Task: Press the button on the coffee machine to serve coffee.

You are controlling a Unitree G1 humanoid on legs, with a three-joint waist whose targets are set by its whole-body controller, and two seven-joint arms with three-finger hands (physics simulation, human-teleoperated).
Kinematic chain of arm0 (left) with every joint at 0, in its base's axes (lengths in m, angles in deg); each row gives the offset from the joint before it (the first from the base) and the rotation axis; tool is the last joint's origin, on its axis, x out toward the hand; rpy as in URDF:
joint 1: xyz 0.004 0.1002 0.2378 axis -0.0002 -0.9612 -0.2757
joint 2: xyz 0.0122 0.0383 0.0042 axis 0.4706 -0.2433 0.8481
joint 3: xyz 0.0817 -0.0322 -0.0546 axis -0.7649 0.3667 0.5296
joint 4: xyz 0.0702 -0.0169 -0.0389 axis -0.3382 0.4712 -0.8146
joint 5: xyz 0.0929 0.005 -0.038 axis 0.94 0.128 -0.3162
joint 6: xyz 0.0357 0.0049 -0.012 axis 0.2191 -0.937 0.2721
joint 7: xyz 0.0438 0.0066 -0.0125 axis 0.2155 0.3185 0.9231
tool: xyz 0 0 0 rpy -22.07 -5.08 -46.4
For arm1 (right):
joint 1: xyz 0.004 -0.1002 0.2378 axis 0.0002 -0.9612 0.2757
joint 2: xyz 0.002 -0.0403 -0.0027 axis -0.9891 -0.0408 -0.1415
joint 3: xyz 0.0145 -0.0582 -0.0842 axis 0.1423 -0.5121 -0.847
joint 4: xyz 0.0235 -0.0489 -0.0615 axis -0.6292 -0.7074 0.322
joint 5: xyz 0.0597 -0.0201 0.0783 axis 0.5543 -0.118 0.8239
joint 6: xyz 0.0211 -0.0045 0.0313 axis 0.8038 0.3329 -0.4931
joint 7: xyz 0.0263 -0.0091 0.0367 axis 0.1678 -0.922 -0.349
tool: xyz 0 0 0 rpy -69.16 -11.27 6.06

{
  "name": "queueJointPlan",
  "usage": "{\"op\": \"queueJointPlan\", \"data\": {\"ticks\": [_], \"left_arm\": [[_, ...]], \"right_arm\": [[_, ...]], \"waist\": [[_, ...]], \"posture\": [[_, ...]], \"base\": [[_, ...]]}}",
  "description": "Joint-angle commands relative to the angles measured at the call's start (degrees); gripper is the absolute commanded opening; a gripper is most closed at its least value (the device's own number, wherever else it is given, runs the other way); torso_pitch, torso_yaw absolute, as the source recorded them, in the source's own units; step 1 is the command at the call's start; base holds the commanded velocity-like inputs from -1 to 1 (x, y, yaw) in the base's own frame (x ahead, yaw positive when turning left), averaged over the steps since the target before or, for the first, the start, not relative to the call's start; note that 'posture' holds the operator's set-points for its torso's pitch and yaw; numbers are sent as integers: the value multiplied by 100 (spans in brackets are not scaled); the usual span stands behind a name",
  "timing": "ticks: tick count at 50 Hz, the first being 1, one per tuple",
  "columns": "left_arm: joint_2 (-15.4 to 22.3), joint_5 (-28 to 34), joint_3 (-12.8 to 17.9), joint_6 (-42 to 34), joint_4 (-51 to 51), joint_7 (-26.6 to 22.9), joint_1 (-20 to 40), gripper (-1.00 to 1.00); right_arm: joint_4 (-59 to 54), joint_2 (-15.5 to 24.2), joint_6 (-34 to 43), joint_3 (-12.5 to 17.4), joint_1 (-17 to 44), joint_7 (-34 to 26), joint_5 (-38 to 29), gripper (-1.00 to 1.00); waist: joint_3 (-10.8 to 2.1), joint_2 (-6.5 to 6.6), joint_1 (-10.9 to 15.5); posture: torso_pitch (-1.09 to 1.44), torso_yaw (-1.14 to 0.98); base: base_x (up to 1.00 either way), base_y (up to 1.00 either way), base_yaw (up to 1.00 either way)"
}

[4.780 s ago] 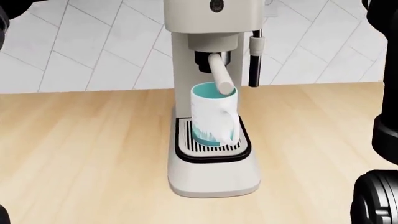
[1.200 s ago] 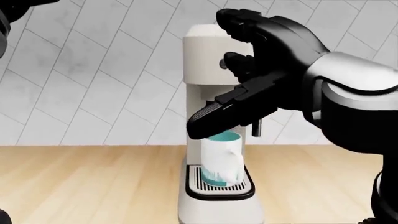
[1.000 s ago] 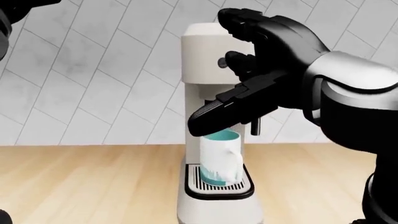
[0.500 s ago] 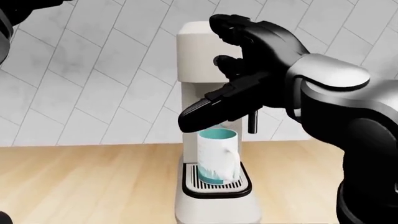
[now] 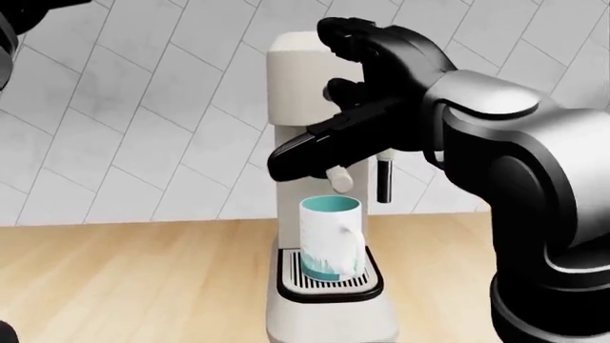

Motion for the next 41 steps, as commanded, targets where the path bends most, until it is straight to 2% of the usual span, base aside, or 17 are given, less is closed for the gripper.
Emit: {"op": "queueJointPlan", "data": {"ticks": [1, 13, 41], "left_arm": [[38, 6, 26, 144, -67, -15, 181, 100], [7, -30, 31, 97, -181, 34, 119, 100], [5, -51, 21, 99, -176, 47, 154, 100]], "right_arm": [[32, 27, -195, 80, 195, -35, -140, 100], [-198, -103, -530, 71, 25, -236, -475, 100], [-774, -286, -948, 104, 207, -335, -694, 100]], "waist": [[29, 20, -2], [25, 30, -16], [32, 47, -80]], "posture": [[-99, 0], [-99, 0], [-99, 0]], "base": [[0, 0, 0], [0, 0, 0], [0, 0, 0]]}}
